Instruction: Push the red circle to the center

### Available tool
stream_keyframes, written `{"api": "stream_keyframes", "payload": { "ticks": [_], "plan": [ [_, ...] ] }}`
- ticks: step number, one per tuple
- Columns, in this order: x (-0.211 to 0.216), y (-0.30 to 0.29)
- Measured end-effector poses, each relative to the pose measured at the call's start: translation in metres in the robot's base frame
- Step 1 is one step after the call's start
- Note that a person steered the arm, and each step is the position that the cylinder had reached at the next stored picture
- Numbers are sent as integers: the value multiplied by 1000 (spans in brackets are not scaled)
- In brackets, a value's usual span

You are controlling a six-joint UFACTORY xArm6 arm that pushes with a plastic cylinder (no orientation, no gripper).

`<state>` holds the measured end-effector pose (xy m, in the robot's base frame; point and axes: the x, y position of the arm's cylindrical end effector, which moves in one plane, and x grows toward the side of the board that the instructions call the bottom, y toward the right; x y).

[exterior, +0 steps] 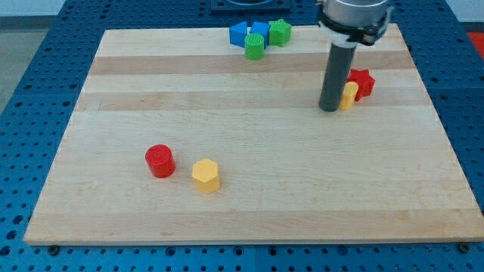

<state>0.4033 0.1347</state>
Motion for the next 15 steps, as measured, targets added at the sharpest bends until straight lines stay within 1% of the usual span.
{"api": "stream_keyframes", "payload": {
  "ticks": [1,2,3,4,6,7,8,9,10,11,12,13,14,15],
  "plan": [
    [-2,20],
    [-3,-3],
    [-19,-25],
    [8,-83],
    [19,-315],
    [76,-416],
    [131,-421],
    [145,-351],
    [129,-264],
    [94,-212],
    [52,-204],
    [63,-275],
    [44,-311],
    [32,-256]
  ]
}}
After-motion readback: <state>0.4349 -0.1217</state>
